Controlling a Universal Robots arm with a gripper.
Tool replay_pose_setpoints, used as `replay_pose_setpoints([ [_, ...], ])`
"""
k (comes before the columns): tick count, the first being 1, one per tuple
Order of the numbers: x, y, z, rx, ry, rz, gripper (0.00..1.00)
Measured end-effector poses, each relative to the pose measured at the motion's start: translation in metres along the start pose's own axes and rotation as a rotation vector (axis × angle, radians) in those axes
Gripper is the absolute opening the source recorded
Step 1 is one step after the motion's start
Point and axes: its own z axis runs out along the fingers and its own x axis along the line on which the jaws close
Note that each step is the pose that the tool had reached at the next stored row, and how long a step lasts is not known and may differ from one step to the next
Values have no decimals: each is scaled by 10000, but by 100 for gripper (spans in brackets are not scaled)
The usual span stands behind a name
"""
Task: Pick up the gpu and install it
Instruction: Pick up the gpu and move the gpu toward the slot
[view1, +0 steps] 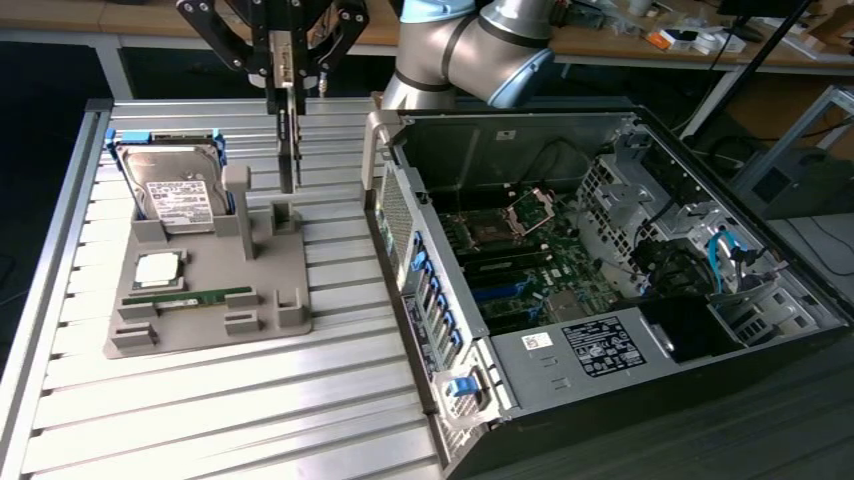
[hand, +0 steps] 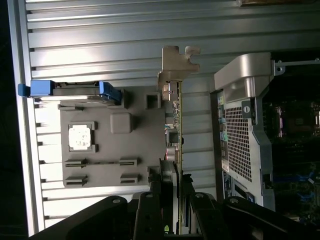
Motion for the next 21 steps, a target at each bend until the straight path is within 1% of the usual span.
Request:
replay_pose_setpoints([
  [21, -68, -4, 1, 0, 0, 0, 27],
])
